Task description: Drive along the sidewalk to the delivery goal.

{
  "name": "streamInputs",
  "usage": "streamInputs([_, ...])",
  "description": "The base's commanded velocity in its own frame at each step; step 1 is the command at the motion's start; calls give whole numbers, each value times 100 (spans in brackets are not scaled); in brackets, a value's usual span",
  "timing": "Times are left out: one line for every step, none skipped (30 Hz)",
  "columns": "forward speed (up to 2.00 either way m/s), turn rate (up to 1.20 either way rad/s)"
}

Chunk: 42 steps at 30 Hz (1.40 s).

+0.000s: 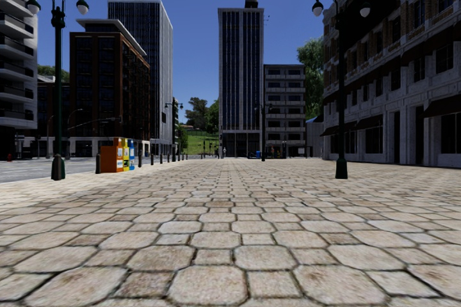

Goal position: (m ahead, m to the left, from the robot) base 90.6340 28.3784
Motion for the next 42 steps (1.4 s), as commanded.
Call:
streamInputs([200, 0])
streamInputs([200, 0])
streamInputs([200, 0])
streamInputs([200, 0])
streamInputs([200, 0])
streamInputs([200, 0])
streamInputs([200, 0])
streamInputs([200, 0])
streamInputs([200, 0])
streamInputs([200, 0])
streamInputs([200, 0])
streamInputs([200, 0])
streamInputs([200, 0])
streamInputs([200, 0])
streamInputs([200, 0])
streamInputs([200, 0])
streamInputs([200, 0])
streamInputs([200, 0])
streamInputs([200, 0])
streamInputs([200, 0])
streamInputs([200, 0])
streamInputs([200, 0])
streamInputs([200, 0])
streamInputs([200, 0])
streamInputs([200, 0])
streamInputs([200, 0])
streamInputs([200, 0])
streamInputs([200, 0])
streamInputs([200, 0])
streamInputs([200, 0])
streamInputs([200, 0])
streamInputs([200, 0])
streamInputs([200, 0])
streamInputs([200, 0])
streamInputs([200, 0])
streamInputs([200, 0])
streamInputs([200, 0])
streamInputs([200, 0])
streamInputs([200, 0])
streamInputs([200, 0])
streamInputs([200, 0])
streamInputs([200, 0])
